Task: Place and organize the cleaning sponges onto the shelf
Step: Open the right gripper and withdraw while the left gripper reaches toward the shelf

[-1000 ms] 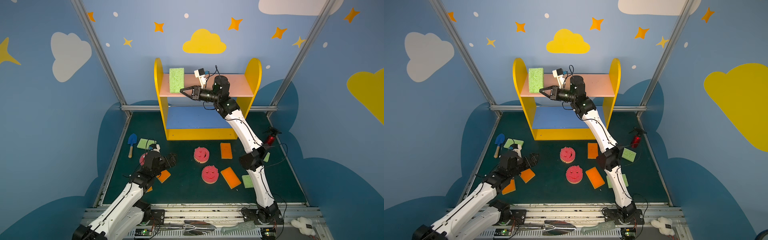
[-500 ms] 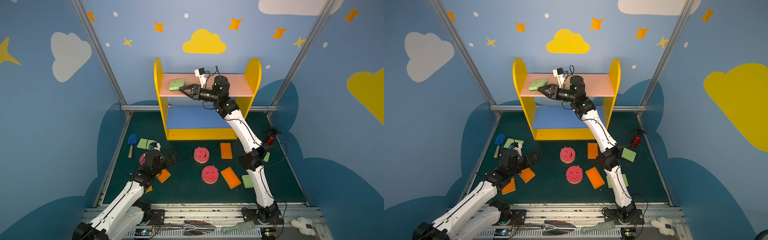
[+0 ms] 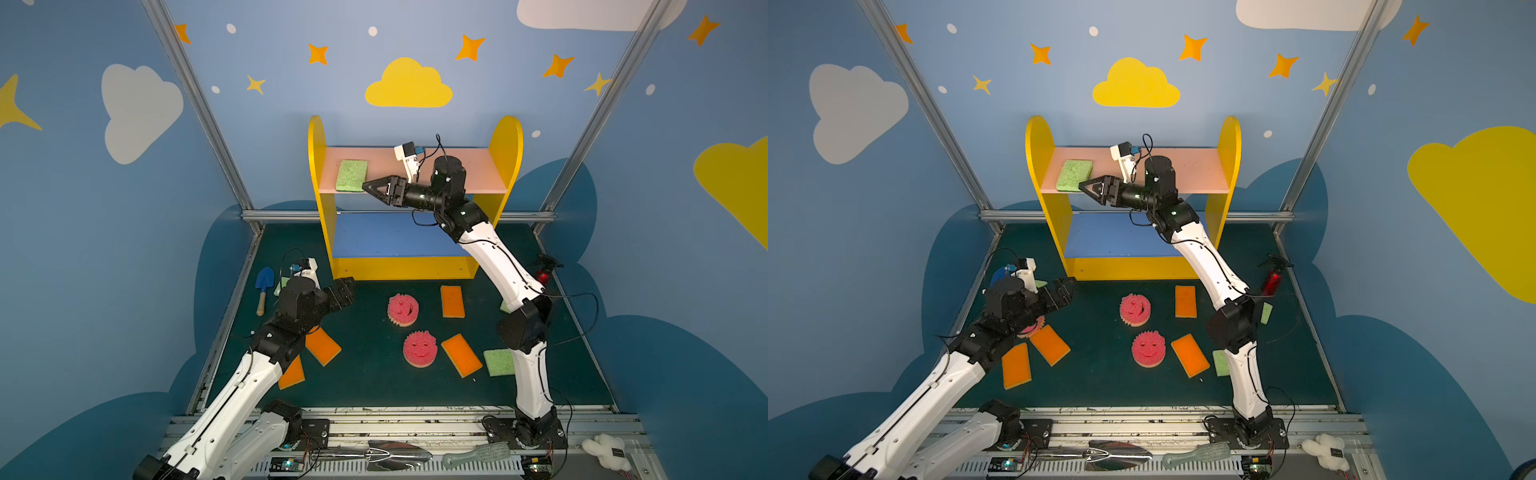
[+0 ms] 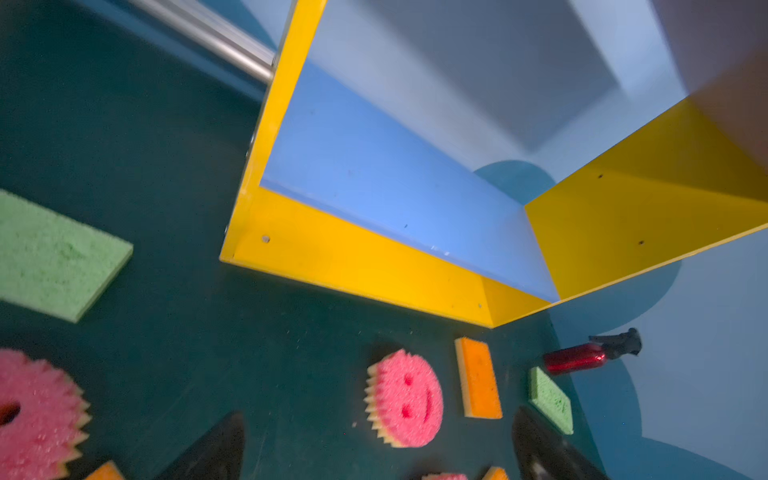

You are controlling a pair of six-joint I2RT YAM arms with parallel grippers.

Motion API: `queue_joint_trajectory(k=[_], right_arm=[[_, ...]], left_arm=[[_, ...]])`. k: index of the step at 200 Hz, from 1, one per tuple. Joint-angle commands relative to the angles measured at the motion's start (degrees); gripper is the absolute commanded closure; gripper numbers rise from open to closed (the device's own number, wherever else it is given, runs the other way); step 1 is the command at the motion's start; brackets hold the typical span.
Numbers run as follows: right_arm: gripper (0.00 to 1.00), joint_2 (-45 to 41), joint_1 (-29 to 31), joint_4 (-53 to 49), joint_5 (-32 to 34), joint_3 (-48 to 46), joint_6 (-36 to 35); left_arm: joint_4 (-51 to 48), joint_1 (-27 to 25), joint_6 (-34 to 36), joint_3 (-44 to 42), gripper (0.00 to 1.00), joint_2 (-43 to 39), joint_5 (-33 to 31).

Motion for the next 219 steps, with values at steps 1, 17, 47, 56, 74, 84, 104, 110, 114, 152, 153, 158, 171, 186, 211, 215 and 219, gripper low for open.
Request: queue_joint_trajectory(k=[1,17,47,56,74,84,104,110,114,152,153,158,171,186,211,215,219], right_arm=[[0.23,-4.1,-0.42,-0.93,1.67,-3.25,-3.59],[0.22,-7.27,-0.68,-0.84,1.82,-6.98,-4.75],[0.2,-14.61,-1.28,-0.65,2.31,-15.3,-7.83],[0.2,-17.25,-1.59,-0.71,2.63,-18.63,-8.97],[0.18,-22.79,-2.15,-2.26,4.57,-25.5,-11.97],[0.17,-26.34,-2.57,-2.51,6.43,-30.53,-13.44],[0.15,-33.03,-3.64,0.14,9.71,-41.46,-14.04],[0.15,-34.53,-3.93,1.07,10.47,-44.11,-14.06],[0.15,-35.72,-4.14,1.75,10.96,-46.04,-14.01],[0.14,-44.38,-6.1,5.06,13.07,-59.86,-14.55],[0.14,-44.58,-6.12,5.05,13.15,-60.17,-14.6],[0.14,-45.58,-6.29,5.18,13.45,-61.58,-14.97],[0.13,-47.06,-6.55,4.8,14.13,-63.66,-15.67],[0.13,-48.2,-6.89,4.88,14.37,-65.73,-15.91],[0.13,-48.13,-7.28,5.34,14.24,-66.36,-15.91],[0.13,-47.99,-7.32,5.26,14.15,-66.29,-16.02],[0.13,-47.85,-7.37,5.27,13.99,-66.23,-15.98]], left_arm=[[-2.35,-0.08,4.82,7.39,0.0,1.4,-2.6],[-2.54,-0.05,8.58,13.01,0.0,3.31,-3.11],[-7.57,-0.08,14.86,28.01,0.0,10.08,-1.48],[-10.44,-0.17,16.22,33.18,0.0,12.86,-1.09],[-16.78,-0.58,19.24,43.54,0.0,18.93,-2.18],[-19.33,-1.02,20.99,48.73,0.0,22.09,-2.79],[-24.68,-2.64,24.28,60.21,0.0,29.15,-4.13],[-26.5,-3.37,25.57,64.08,0.0,31.52,-4.9],[-27.71,-3.77,26.27,66.61,0.0,32.94,-5.42],[-41.58,-6.05,32.21,92.67,0.0,48.93,-11.4],[-41.89,-6.03,32.36,93.42,0.0,49.31,-11.52],[-43.33,-6.02,33.04,96.43,0.0,51.02,-12.51],[-46.07,-6.04,34.37,102.99,0.0,54.87,-13.96],[-47.88,-6.02,35.16,107.51,0.0,57.9,-14.8],[-47.95,-6.09,34.89,108.49,0.0,59.81,-15.6],[-47.83,-5.94,34.8,108.49,0.0,60.05,-15.92],[-47.82,-5.93,34.57,108.42,0.0,60.24,-16.21]])
